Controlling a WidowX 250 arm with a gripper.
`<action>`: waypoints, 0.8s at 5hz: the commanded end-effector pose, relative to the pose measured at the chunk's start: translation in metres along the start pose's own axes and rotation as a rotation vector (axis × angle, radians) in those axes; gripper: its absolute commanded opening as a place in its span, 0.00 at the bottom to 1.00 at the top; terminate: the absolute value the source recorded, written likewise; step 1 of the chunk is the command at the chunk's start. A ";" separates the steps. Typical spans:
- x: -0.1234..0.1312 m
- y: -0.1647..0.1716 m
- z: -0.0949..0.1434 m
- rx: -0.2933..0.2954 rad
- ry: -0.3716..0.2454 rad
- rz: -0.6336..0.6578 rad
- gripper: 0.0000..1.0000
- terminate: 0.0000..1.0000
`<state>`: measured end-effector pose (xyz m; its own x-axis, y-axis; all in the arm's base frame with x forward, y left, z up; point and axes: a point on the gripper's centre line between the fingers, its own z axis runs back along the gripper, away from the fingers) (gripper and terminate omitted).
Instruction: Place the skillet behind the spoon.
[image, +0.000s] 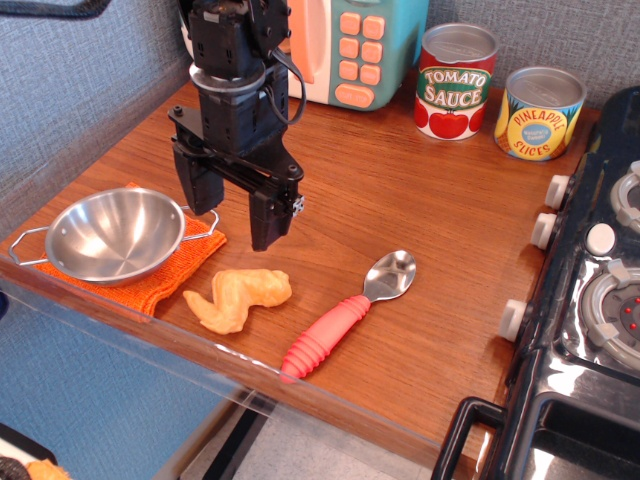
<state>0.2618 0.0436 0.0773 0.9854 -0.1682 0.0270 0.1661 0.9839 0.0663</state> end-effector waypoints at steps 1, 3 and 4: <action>0.000 0.000 0.000 0.000 0.000 0.000 1.00 0.00; -0.004 0.045 -0.001 -0.013 -0.001 0.022 1.00 0.00; -0.011 0.083 -0.001 0.032 -0.017 -0.014 1.00 0.00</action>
<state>0.2594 0.1261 0.0708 0.9831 -0.1828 0.0080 0.1816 0.9801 0.0797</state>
